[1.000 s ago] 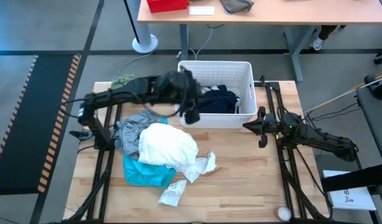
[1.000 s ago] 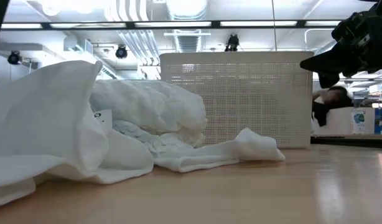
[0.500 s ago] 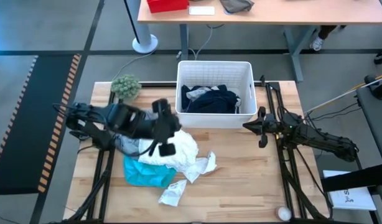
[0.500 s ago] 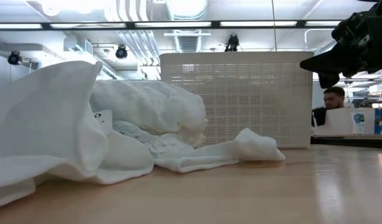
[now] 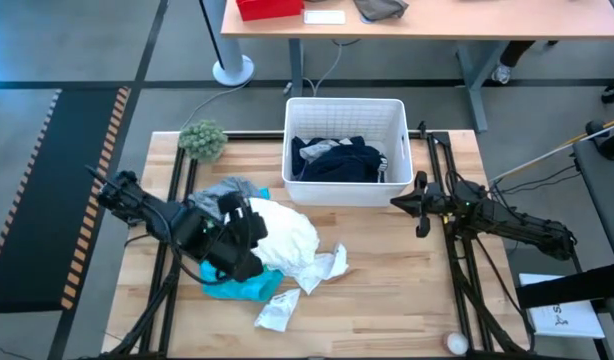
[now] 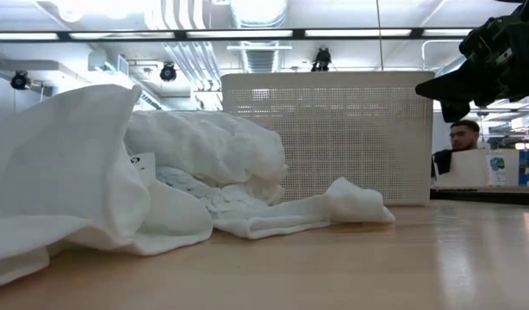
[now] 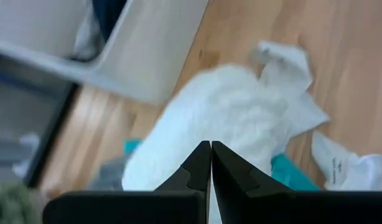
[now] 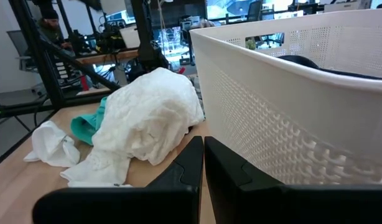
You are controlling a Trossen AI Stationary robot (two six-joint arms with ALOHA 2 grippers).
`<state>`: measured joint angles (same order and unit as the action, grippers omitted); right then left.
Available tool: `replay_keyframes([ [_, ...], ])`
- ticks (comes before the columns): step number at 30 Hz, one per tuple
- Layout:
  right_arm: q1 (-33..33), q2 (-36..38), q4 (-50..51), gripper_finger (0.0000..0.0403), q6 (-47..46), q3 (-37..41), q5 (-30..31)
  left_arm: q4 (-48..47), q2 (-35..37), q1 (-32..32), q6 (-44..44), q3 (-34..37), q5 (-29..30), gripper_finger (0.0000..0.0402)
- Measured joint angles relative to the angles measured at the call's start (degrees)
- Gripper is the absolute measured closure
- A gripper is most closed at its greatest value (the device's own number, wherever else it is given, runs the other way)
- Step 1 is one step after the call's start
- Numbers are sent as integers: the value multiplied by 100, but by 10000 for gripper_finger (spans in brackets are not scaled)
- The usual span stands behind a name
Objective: Sort clothes
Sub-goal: Put the gray shorts into the white bin
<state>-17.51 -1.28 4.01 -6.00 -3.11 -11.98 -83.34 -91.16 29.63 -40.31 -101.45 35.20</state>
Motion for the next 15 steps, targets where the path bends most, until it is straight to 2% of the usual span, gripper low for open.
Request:
replay_keyframes([
  [5, 0, 0, 0, 403, 0, 0, 1, -23, 455, 266, -1519, 1153, -163, 402],
  [10, 1, 0, 0, 403, 0, 2, 0, -31, 910, 556, -2431, 2268, -898, 402],
  [15, 0, 0, 0, 403, 0, 2, 1, 31, 1272, 797, -3288, 3145, -1241, 402],
])
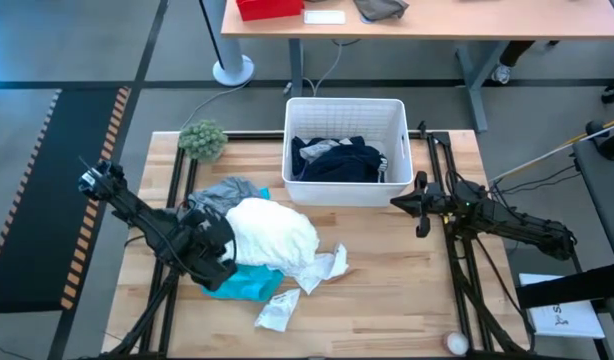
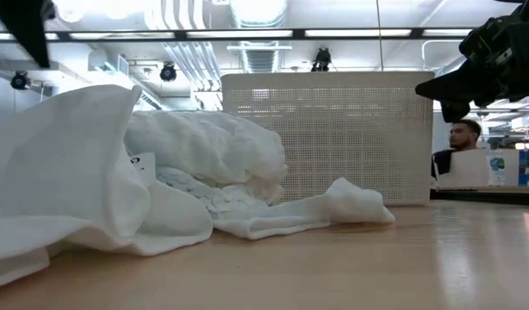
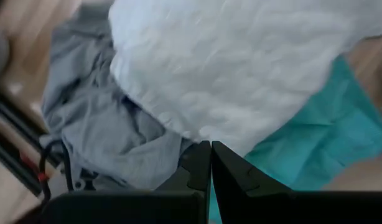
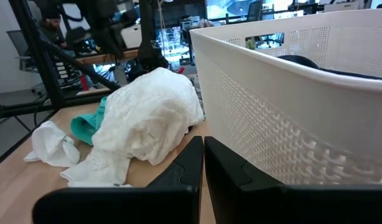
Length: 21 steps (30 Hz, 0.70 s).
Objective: Sort clothes
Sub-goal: Put the gray shorts into the white bin
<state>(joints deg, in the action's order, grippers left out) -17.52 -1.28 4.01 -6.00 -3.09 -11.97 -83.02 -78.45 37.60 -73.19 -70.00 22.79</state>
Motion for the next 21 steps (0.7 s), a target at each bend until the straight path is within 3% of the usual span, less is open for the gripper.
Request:
replay_keyframes([
  [6, 1, 0, 0, 403, 0, 0, 0, 351, 191, 64, -592, 748, 19, 401],
  [11, 1, 0, 0, 403, 0, 0, 0, 1798, 230, 71, 172, 1268, -9, 383],
  [16, 2, 0, 2, 403, 0, 0, 0, 2789, 171, 116, 483, 1600, -443, 334],
  [21, 1, 0, 0, 403, 0, 0, -1, 2961, 100, 336, 365, 1807, -640, 263],
])
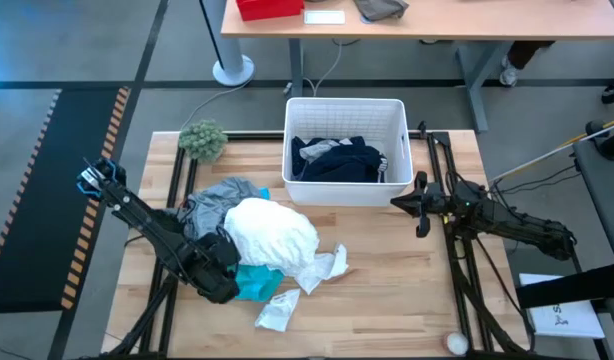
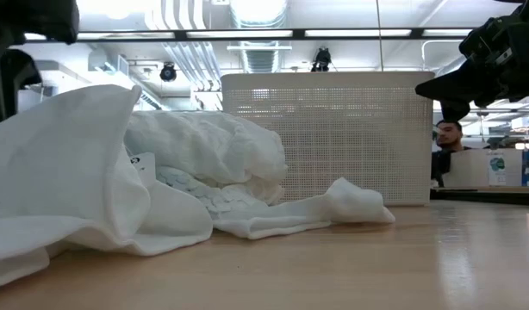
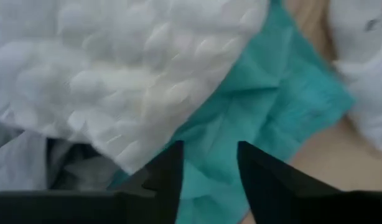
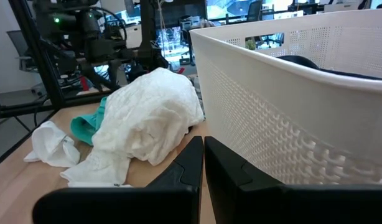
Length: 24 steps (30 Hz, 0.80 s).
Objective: Sort clothes
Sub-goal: Put the gray shorts into the white bin
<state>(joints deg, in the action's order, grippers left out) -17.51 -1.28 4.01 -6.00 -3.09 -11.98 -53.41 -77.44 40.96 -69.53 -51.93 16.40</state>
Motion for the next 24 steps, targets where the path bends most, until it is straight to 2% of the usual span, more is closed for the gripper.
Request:
replay_keyframes([
  [5, 0, 0, 0, 403, 0, 0, -1, -570, -64, 51, -630, 12, 35, 194],
  [10, 1, 0, 0, 403, 0, -1, -1, -1443, -62, 64, -1387, 12, 29, 149],
  [15, -1, 0, 0, 403, 0, 0, 0, -1959, -93, 62, -1493, 18, 12, 121],
  [24, 1, 0, 0, 403, 0, -2, -1, -1646, -99, 51, -1373, 742, 5, 98],
])
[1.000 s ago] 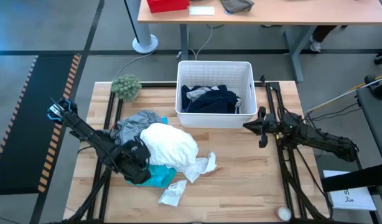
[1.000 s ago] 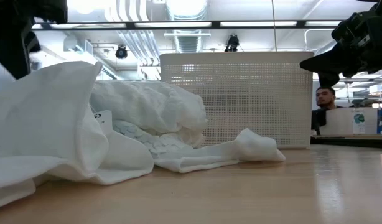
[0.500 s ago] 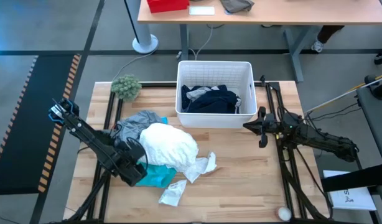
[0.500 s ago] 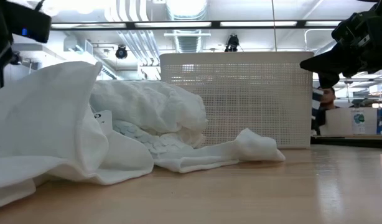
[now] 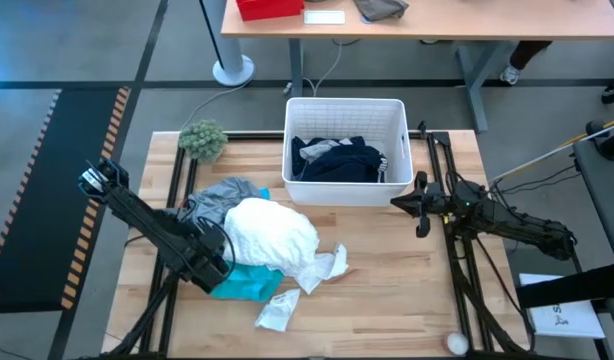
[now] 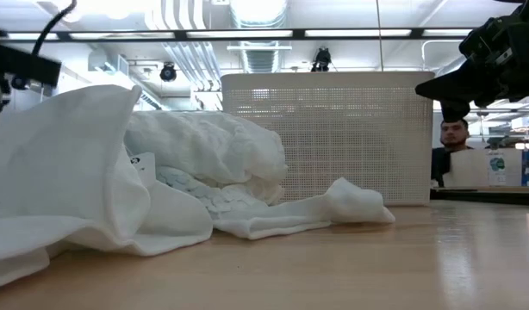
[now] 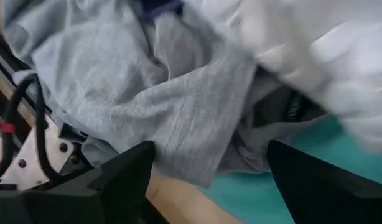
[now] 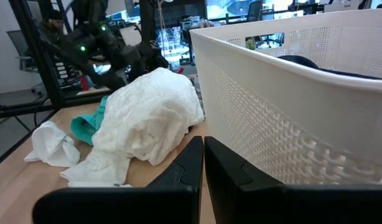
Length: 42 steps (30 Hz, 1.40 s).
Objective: Sort clothes
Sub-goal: Put the gray shorts into the white bin
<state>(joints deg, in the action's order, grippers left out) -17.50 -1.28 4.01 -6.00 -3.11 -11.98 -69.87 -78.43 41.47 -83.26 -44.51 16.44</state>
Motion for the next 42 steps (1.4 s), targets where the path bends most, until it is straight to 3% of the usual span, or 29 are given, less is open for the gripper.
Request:
replay_keyframes([
  [6, 0, 0, 0, 403, 0, 0, 0, 778, 0, -7, -52, 665, -46, 115],
  [11, -2, 0, 0, 403, 0, 1, 0, 1195, 13, -9, -243, 985, -43, 166],
  [14, -2, 0, 0, 403, 0, 2, 2, 1167, 13, -11, -254, 966, -69, 225],
  [20, -2, 0, 2, 403, 0, 0, 2, 900, 11, -11, 217, 285, -251, 384],
  [24, -2, 0, 2, 403, 1, 2, 1, 252, 10, -11, 354, -473, -201, 387],
  [30, -2, 0, 0, 403, 0, 2, 2, -669, 9, -2, 580, -1866, 421, 399],
  [37, -2, 0, 0, 403, 1, 0, 1, -900, 9, 0, 1263, -3332, 1316, 400],
  [42, -2, 0, 0, 403, 0, 2, 2, -987, 9, 0, 1494, -3783, 1528, 401],
])
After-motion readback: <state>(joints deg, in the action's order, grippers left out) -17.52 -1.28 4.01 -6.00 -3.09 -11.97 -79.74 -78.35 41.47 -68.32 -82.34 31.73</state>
